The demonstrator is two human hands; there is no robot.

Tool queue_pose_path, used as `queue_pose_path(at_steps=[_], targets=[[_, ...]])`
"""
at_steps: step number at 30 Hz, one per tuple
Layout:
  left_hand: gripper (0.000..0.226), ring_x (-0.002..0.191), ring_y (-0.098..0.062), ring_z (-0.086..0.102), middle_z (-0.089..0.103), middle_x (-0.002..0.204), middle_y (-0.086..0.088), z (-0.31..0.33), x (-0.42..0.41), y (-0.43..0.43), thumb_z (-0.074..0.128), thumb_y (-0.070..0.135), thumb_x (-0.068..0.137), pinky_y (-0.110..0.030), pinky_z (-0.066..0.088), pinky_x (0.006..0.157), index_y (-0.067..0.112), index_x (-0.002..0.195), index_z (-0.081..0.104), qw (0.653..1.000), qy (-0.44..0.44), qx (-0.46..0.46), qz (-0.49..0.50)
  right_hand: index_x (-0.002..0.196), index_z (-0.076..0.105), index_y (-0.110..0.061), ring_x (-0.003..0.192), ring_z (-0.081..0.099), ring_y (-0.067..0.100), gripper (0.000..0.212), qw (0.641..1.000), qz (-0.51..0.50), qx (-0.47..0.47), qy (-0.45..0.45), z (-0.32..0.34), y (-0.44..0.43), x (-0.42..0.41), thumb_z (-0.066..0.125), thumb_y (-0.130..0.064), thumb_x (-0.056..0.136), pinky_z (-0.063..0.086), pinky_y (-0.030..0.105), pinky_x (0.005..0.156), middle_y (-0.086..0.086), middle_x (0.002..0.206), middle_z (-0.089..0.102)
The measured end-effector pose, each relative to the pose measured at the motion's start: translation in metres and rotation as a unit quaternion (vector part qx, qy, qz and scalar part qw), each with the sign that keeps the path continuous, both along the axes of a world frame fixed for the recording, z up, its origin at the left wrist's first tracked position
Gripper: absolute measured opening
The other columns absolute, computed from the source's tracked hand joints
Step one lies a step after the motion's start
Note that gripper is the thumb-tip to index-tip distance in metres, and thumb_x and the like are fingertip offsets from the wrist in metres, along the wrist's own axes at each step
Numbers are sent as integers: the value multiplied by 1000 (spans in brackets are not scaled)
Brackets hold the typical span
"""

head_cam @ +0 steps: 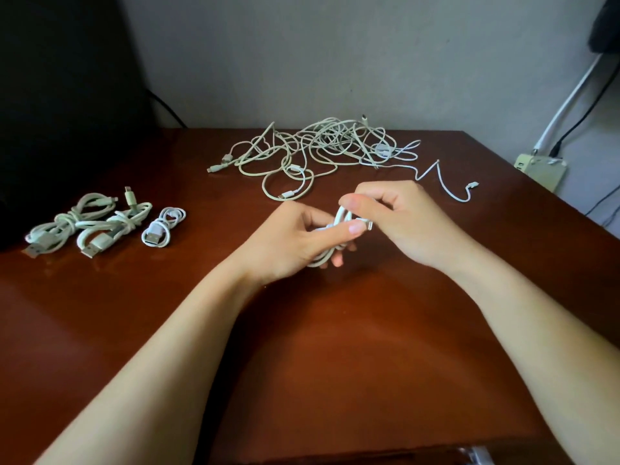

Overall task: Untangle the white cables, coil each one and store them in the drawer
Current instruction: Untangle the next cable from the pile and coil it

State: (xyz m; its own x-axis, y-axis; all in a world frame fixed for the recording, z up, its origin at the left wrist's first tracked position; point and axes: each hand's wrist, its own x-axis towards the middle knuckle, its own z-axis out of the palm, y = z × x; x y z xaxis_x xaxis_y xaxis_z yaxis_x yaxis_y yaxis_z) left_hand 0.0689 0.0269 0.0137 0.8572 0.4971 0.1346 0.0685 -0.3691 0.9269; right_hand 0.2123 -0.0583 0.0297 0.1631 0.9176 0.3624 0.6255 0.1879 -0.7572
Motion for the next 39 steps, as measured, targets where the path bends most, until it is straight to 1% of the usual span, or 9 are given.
queue_pose_path(at_steps=[2, 6, 12, 18, 20, 23, 27, 32, 39], targets=[[51, 51, -10, 45, 57, 50, 5, 1, 2, -3, 56, 49, 72, -12, 37, 51, 0, 75, 69, 999, -29, -16, 6, 63, 66, -25, 61, 56, 11, 29, 999, 6, 10, 44, 1, 2, 1, 56, -35, 88, 45, 29, 67, 0, 61, 63], [43, 48, -2, 43, 54, 50, 8, 3, 4, -9, 47, 48, 80, -10, 33, 49, 13, 69, 68, 997, -62, -41, 13, 71, 65, 3, 54, 55, 18, 37, 994, 20, 33, 101, 3, 2, 0, 56, -23, 94, 45, 33, 59, 16, 61, 63], [42, 51, -7, 40, 51, 54, 5, 0, 5, -9, 49, 44, 92, -14, 31, 48, 16, 67, 68, 997, -43, -53, 43, 70, 68, -13, 54, 56, 21, 27, 993, -8, 37, 113, -1, 5, 1, 58, -20, 94, 46, 28, 56, 11, 63, 64], [50, 52, -9, 25, 34, 59, -7, -2, 6, -7, 52, 33, 97, -20, 21, 48, -9, 72, 63, 993, -58, -39, 94, 82, 68, -13, 56, 59, 19, 38, 993, -47, 28, 108, -8, 9, -1, 45, -42, 90, 47, 30, 59, 11, 67, 66], [48, 51, -8, 26, 35, 53, 0, -3, 6, -4, 54, 31, 96, -22, 21, 50, 0, 59, 60, 990, -68, -34, 119, 85, 69, -19, 57, 61, 17, 31, 992, -43, 23, 117, -8, 7, -3, 50, -44, 86, 48, 27, 59, 3, 72, 69], [47, 52, -8, 30, 40, 51, 5, -6, 6, 0, 57, 30, 95, -23, 24, 52, 1, 57, 60, 988, -58, -12, 141, 91, 70, -21, 59, 64, 13, 13, 995, -45, 17, 85, -10, 6, -5, 64, -32, 87, 50, 22, 60, 0, 77, 71], [50, 50, -6, 28, 35, 49, 8, -8, 8, 1, 57, 30, 95, -22, 23, 52, 18, 48, 49, 988, -78, -14, 136, 97, 67, -13, 63, 64, 10, 17, 991, -26, 12, 131, -9, 6, -4, 50, -11, 98, 49, 20, 62, 7, 78, 68], [52, 55, -11, 27, 37, 54, 0, -7, 8, 2, 55, 37, 95, -29, 22, 55, -3, 62, 54, 984, -112, -42, 130, 97, 66, -9, 65, 63, 8, 23, 968, 34, 3, 248, -3, 5, -3, 43, -10, 100, 50, 19, 65, 6, 81, 67], [56, 42, -12, 27, 36, 47, -6, -3, 9, -4, 51, 39, 96, -18, 24, 43, 12, 47, 47, 985, -103, -17, 134, 89, 66, -8, 56, 60, 5, 22, 971, -27, 66, 226, -3, 7, -7, 46, -11, 98, 47, 18, 58, 6, 74, 65]])
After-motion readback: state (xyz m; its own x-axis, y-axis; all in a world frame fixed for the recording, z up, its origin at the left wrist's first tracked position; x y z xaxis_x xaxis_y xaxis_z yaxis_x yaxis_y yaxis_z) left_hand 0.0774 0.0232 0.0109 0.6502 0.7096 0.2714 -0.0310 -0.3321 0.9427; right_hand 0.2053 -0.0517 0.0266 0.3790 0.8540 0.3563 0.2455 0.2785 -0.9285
